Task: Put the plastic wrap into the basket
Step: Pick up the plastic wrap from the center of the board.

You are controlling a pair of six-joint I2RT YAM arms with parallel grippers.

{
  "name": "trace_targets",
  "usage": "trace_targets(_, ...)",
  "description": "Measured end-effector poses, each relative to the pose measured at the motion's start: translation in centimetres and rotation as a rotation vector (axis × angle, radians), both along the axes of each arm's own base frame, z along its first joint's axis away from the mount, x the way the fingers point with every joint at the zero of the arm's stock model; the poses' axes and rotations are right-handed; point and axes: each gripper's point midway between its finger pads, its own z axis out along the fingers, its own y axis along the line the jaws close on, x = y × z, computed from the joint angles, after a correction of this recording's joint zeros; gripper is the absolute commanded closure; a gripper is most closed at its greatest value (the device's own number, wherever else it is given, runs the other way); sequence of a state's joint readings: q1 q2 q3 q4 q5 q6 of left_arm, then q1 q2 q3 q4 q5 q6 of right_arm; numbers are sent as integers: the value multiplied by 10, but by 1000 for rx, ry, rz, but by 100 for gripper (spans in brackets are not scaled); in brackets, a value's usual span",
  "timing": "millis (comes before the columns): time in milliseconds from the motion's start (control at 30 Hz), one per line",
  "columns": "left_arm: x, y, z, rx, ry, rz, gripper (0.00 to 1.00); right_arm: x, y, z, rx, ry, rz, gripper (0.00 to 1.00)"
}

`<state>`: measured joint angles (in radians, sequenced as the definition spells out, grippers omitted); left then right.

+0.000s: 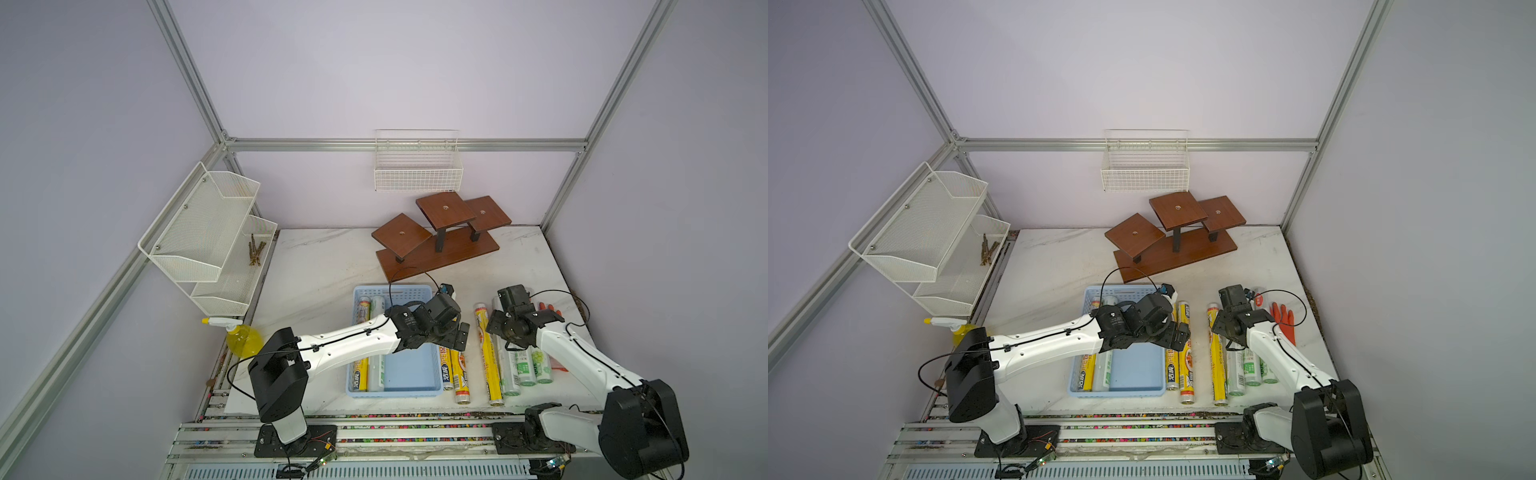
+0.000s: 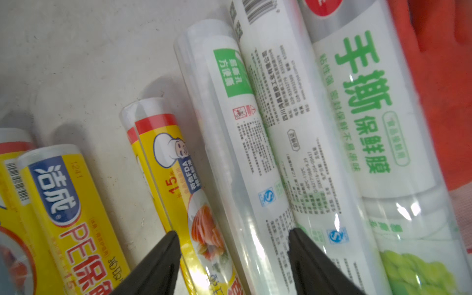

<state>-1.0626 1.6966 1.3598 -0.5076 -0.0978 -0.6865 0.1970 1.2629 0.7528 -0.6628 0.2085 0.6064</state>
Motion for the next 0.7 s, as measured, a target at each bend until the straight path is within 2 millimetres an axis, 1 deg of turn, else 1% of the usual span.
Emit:
trace_targets(33, 0, 0, 0, 0, 0, 0, 0, -1, -2, -3, -13, 19, -3, 38)
trace_targets(200, 1, 1, 0, 4, -8, 3, 0, -4, -11, -10, -69, 70, -24, 38)
trace_targets(300, 3, 2, 1, 9, -18, 6, 0, -6, -13, -13, -80, 86, -29, 38)
trace_targets(400, 3, 3, 1, 10, -26, 8, 0, -7, -12, -17, -75, 98, -26, 38)
trace_targets(600, 3, 8, -3, 26, -31, 12, 0, -11, -3, -28, -24, 115, -2, 38)
trace_targets(700, 3, 9, -5, 29, -30, 13, 0, -10, 2, -30, -2, 116, 17, 38)
